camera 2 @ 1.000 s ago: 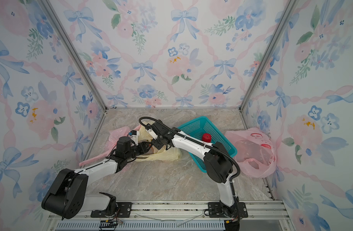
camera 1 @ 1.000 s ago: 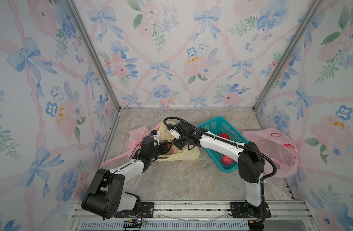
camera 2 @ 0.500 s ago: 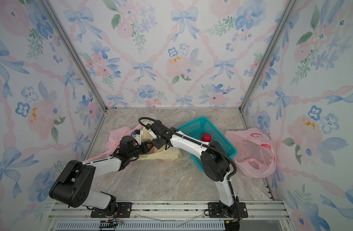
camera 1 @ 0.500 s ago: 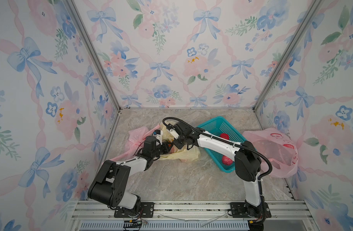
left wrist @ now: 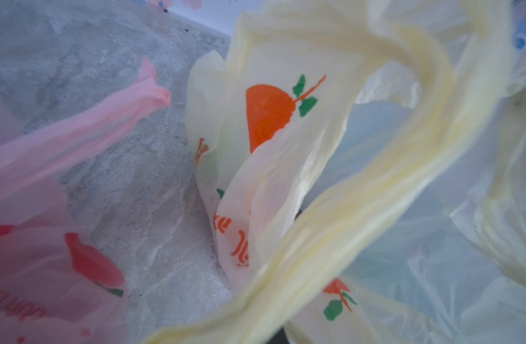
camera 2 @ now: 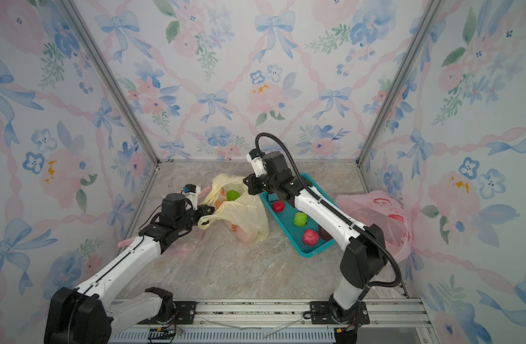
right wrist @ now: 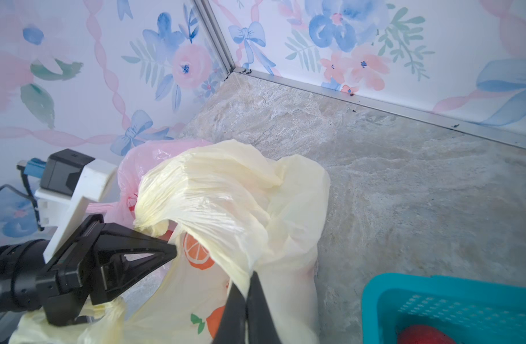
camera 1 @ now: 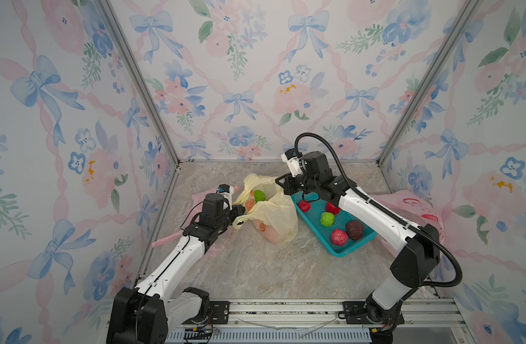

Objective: Untie the knot of a plastic bag & take out the apple
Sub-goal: Untie the plastic bag at the center of the board.

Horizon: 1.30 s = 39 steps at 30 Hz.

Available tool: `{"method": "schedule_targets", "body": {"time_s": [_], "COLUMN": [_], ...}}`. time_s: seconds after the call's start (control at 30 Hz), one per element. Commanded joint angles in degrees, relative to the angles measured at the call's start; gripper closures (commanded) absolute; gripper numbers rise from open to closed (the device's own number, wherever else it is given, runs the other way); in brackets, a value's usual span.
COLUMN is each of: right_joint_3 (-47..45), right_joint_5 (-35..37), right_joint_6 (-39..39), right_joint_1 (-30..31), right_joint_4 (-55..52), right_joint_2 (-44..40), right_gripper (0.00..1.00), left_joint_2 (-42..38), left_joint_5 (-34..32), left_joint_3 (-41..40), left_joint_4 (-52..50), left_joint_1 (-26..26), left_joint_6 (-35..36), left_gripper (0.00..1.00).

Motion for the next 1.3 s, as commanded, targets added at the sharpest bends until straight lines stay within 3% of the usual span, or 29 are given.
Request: {"method": "schedule_targets", "body": {"time_s": [0.0,0.33,0.5,0.7,0.8,0.87,0.93,1.03,1.27], "right_joint_3": [-4.1,-14.5,-15.7,-10.9,-8.7,-8.4,-8.0,-6.9,-4.7], "right_joint_5": [-5.0,-3.2,-2.4,-1.3,-6.6,-11.3,-12.0,-9.9,2.8], "right_joint_6": [6.2,6.9,6.0,2.7,0.8,0.0,-2.2,-5.2,-9.6], "right_joint_1": [-1.5,-9.1,-11.7,-12.0,-12.0,-11.0,-8.3,-4.1,5.0], "right_joint_4": [2.2,5.5,6.0,3.3,2.7,4.1,3.4,0.4,-4.2], "right_joint_2": [-0.4,-4.0,-2.2,3.4,3.9,2.4,-0.4,-4.2,-8.5], "right_gripper": [1.00,1.00,1.00,1.00,1.00,0.87,0.67,0.38,0.26], "left_joint_2": [-3.8,-9.9,-9.5,-7.0,-7.3,-7.4,-7.8,-8.1,-7.4], "left_joint_5": [-1.3,-0.7,0.0,-0.4,0.8,2.6,3.0,2.9,3.4], "left_joint_3": [-0.1,-1.3,-1.6,-2.7,-2.1,-1.4,-0.6,0.1,4.0], "left_joint_4": [-10.7,-18.8,-18.7,-18.6,-18.6,-18.6,-18.6,-18.6,-18.7], "left_joint_1": [3.1,14.0,14.9,14.9,14.9,14.7,14.2,13.5,12.3], "left_joint_6": [3.1,6.6,6.4,6.3,6.3,6.3,6.0,5.5,4.4], "left_gripper": [1.00,1.00,1.00,1.00,1.00,1.00,0.98,0.85,0.70]}}
